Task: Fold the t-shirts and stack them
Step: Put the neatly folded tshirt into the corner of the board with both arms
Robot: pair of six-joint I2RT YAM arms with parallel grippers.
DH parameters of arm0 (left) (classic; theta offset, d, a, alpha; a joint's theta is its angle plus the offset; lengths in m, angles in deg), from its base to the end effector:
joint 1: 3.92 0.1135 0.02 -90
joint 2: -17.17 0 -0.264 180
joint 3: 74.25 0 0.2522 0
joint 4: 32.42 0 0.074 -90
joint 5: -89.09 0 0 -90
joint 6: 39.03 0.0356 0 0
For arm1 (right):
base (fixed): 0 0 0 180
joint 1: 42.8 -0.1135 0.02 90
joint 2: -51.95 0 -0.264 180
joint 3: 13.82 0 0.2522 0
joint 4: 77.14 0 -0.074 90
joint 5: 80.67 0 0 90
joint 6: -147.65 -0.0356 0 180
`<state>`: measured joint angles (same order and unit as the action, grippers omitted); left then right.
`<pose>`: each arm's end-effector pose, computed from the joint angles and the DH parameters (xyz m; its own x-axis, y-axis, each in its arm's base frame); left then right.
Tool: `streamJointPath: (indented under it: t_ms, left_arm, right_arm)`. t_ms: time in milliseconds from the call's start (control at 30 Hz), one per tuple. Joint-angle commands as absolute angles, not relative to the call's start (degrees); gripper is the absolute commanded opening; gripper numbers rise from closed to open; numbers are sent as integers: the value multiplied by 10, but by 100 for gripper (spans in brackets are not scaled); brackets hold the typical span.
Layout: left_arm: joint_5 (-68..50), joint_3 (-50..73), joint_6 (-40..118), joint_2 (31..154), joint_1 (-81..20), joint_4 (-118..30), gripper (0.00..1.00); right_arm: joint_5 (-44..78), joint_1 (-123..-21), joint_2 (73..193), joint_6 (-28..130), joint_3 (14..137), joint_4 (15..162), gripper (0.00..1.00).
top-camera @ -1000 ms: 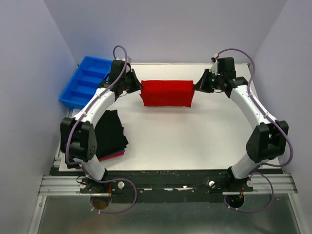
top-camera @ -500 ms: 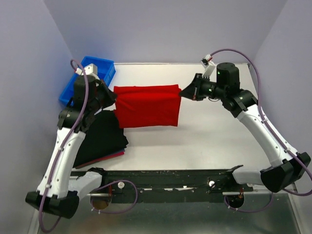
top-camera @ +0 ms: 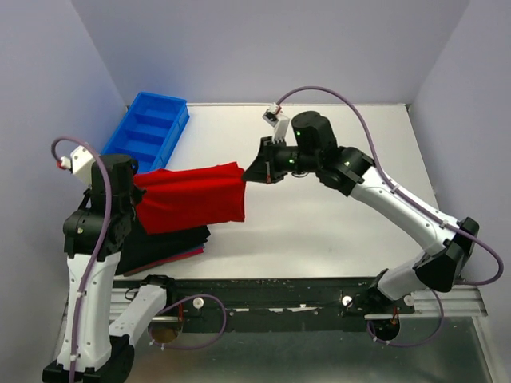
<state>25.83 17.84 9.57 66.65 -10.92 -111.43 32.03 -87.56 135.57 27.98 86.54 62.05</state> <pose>0.1203 0.0014 0.4221 -0.2761 -0.5611 -0.7803 -0.5775 0.7458 -0.3320 0.2245 0.2419 0.4049 -0.6970 -0.0481 -0.7154 -0.6385 0.4958 0.5887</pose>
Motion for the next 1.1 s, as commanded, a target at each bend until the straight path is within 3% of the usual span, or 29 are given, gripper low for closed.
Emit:
streamJointPath:
  t_ms: [0,167,367,833,1067]
  left_arm:
    - [491,192,-6,609,-94,-1223,0]
    - [566,171,-10,548,-94,-1222,0]
    - [619,155,-29,557,-94,-1246,0]
    - [636,61,-43,582,-94,-1218,0]
    - [639,91,-82,582,-93,-1271,0]
  right_arm:
    - [275,-914,1383,276,922,610,1]
    - [260,-969,1423,274,956,609,1]
    - [253,-1007,1471,262,982,619,1]
    - [237,-1022,1547,249,1027,618,1]
    - [246,-1021,1533,251,1023,610,1]
